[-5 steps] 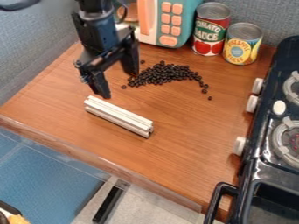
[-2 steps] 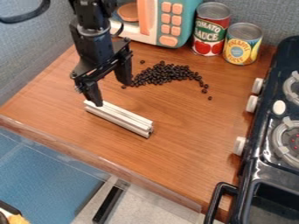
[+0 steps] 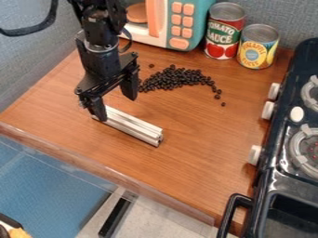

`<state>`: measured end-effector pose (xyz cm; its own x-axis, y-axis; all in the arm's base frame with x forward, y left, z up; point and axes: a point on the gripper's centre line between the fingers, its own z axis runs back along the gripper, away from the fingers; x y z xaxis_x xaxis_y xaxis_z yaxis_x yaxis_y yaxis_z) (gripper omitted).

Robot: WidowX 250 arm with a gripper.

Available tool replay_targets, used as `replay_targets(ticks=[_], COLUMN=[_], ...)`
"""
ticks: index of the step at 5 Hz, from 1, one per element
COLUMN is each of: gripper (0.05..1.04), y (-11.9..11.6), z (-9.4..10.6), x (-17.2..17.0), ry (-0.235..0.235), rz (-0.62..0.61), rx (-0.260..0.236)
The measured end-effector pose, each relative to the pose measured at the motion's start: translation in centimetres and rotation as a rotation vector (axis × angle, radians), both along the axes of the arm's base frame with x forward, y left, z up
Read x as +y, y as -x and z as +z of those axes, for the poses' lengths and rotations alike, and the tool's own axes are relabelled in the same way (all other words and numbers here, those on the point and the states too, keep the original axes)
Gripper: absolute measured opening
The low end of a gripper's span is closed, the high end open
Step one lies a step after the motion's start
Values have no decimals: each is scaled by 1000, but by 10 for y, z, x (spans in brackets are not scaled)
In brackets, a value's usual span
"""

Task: Sweep into pile

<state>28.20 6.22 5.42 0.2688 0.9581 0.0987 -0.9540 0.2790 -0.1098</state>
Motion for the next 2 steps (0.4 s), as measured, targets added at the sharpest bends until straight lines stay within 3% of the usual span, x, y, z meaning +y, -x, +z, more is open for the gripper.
replay_targets(ticks=[2], gripper=[1001], y=[2], z=[-18], x=[3], ry=[-38], rz=[13], rx=[20])
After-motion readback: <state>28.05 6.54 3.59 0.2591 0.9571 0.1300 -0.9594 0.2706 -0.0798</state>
